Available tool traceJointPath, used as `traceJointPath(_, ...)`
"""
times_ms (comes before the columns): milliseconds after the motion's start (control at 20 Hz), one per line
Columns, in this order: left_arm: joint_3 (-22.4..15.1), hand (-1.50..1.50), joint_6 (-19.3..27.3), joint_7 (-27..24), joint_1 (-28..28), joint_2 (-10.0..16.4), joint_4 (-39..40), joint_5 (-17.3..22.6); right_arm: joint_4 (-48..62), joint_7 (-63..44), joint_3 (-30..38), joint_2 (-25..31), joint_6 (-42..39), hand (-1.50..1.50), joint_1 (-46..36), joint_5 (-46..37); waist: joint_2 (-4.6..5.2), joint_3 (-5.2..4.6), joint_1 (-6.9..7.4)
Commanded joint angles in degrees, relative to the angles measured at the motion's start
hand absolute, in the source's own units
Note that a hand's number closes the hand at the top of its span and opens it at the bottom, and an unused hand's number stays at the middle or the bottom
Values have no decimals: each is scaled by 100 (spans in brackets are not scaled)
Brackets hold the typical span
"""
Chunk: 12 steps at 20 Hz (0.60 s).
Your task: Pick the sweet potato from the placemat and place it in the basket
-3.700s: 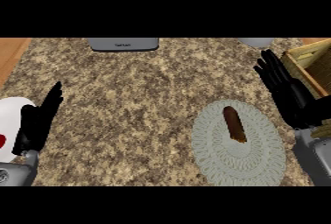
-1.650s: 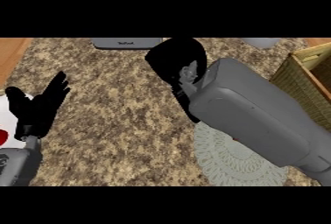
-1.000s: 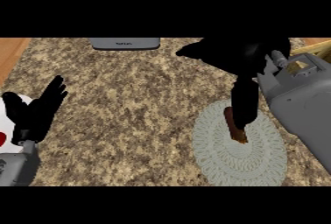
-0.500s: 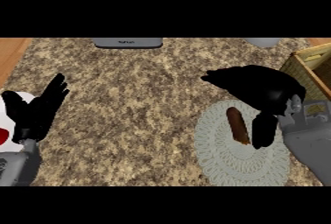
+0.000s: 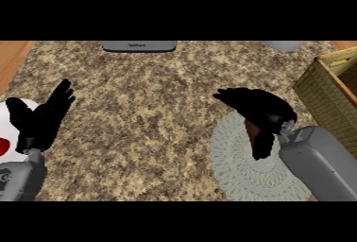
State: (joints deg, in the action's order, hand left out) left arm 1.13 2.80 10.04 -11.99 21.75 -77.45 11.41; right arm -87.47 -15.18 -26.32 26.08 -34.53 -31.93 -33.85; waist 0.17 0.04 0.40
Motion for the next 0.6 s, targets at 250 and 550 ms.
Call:
traceJointPath(250,25,0,-28,446,22,-58,-463,-181,1207,838,-129,-17,200,-150,142,-1015,-14,-1,3)
traceJointPath(550,283,0,-263,-57,262,-241,-84,-251,1341,1077,159,-170,-83,-150,70,-1525,-18,-4,-18)
